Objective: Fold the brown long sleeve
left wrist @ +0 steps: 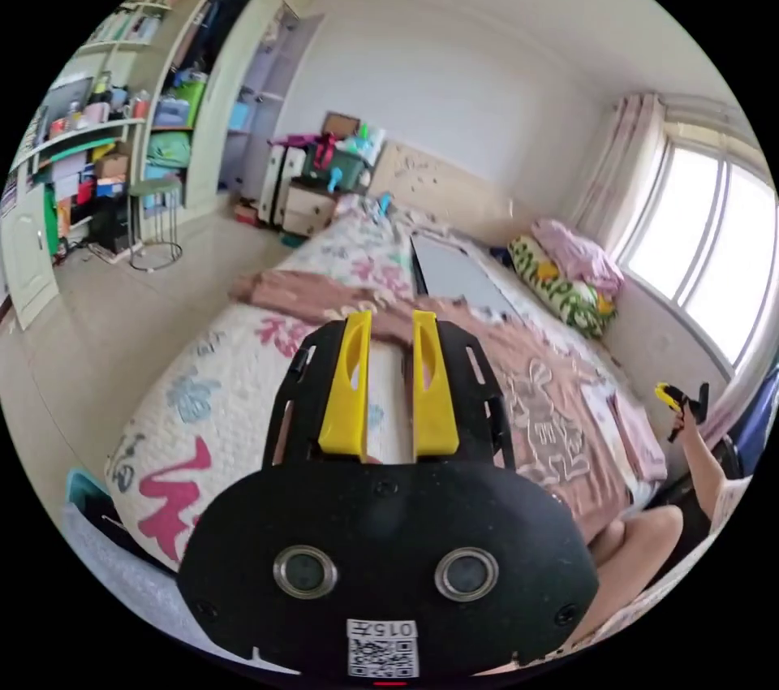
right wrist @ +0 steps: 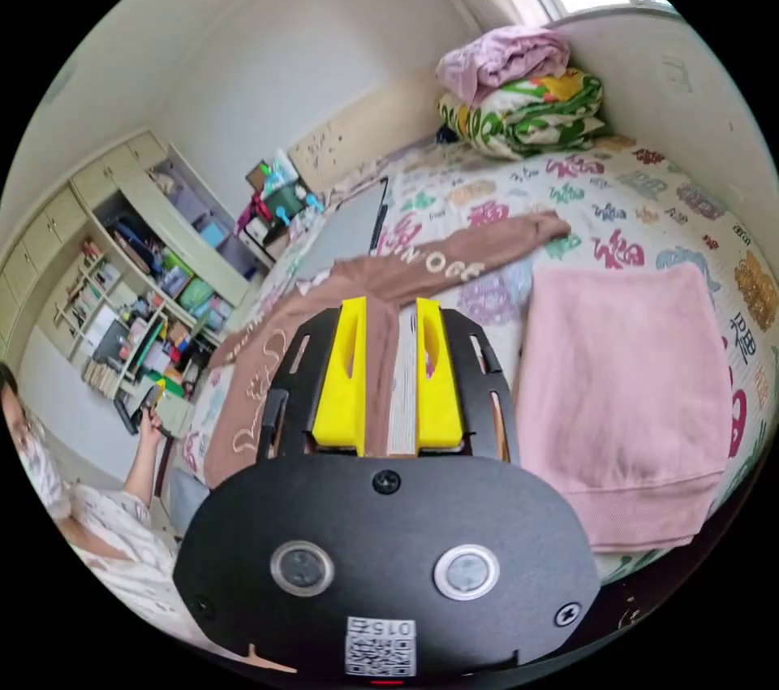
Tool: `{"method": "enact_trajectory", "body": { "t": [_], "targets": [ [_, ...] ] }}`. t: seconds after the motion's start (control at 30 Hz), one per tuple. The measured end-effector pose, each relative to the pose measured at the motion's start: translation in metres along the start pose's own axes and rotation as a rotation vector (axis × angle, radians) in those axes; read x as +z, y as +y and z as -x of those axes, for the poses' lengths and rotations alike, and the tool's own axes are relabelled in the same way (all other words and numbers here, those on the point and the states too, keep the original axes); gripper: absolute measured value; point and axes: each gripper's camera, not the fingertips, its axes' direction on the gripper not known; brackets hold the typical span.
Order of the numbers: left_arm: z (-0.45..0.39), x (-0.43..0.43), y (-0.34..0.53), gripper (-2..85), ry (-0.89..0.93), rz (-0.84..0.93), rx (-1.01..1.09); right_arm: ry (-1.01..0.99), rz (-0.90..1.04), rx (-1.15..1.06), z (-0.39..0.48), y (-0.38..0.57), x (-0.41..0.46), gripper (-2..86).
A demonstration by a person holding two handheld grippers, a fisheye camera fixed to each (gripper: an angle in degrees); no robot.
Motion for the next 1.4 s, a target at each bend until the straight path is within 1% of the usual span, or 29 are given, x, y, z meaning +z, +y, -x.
{"method": "enact_trajectory", "body": {
  "t": [0.07, 0.17, 0.2, 0.27, 0.33, 0.43, 0.53, 0.6, 0.63, 0.77, 0.9, 0.97, 1.03, 1.1, 1.2, 1.27, 1.33, 1.4],
  "targets": [
    [-0.018, 0.027, 0.06, 8.9, 0.029, 0.16, 0.04, -0.069, 0.105, -0.003, 0.002, 0.05, 0.03, 9.4],
    [-0.03, 0.039, 0.123, 10.4, 0.096, 0.298, 0.014, -0.14, 0.227, -0.028, 0.012, 0.097, 0.055, 9.6],
    [-0.032, 0.04, 0.134, 10.7, 0.11, 0.321, 0.002, -0.127, 0.254, -0.046, 0.016, 0.105, 0.06, 9.6],
    [-0.038, 0.04, 0.169, 11.6, 0.151, 0.389, -0.028, -0.026, 0.358, -0.11, 0.032, 0.135, 0.077, 10.6],
    [-0.045, 0.038, 0.188, 11.9, 0.162, 0.418, -0.034, -0.004, 0.446, -0.14, 0.041, 0.155, 0.093, 11.8],
    [-0.059, 0.032, 0.209, 11.4, 0.161, 0.403, -0.033, -0.026, 0.556, -0.17, 0.054, 0.184, 0.118, 13.2],
    [-0.066, 0.039, 0.216, 8.3, 0.234, 0.456, -0.048, -0.023, 0.629, -0.187, 0.065, 0.207, 0.146, 12.1],
    [-0.069, 0.038, 0.218, 6.8, 0.193, 0.462, -0.045, 0.046, 0.606, -0.193, 0.073, 0.218, 0.158, 11.0],
    [-0.069, 0.039, 0.219, 5.2, 0.2, 0.472, -0.044, 0.091, 0.587, -0.206, 0.077, 0.222, 0.163, 10.1],
    [-0.075, 0.027, 0.217, 2.7, 0.204, 0.448, -0.024, 0.1, 0.54, -0.199, 0.081, 0.229, 0.167, 5.3],
    [-0.093, 0.033, 0.226, 2.2, 0.133, 0.484, 0.058, 0.125, 0.53, -0.205, 0.085, 0.24, 0.17, 4.6],
    [-0.117, 0.055, 0.243, 2.3, 0.019, 0.541, 0.178, 0.211, 0.574, -0.272, 0.096, 0.257, 0.192, 4.6],
    [-0.13, 0.074, 0.258, 2.6, -0.05, 0.559, 0.242, 0.275, 0.581, -0.32, 0.106, 0.272, 0.212, 4.6],
    [-0.134, 0.087, 0.265, 3.0, -0.059, 0.576, 0.251, 0.322, 0.575, -0.347, 0.116, 0.28, 0.224, 4.7],
    [-0.142, 0.106, 0.27, 3.9, -0.089, 0.614, 0.31, 0.422, 0.567, -0.449, 0.138, 0.299, 0.242, 4.7],
    [-0.145, 0.12, 0.275, 4.3, -0.113, 0.633, 0.322, 0.52, 0.535, -0.531, 0.155, 0.32, 0.258, 4.7],
    [-0.147, 0.128, 0.281, 4.6, -0.135, 0.628, 0.334, 0.59, 0.503, -0.567, 0.165, 0.335, 0.269, 4.7],
    [-0.148, 0.133, 0.29, 4.7, -0.159, 0.611, 0.349, 0.569, 0.487, -0.52, 0.16, 0.336, 0.271, 4.7]
  ]
}}
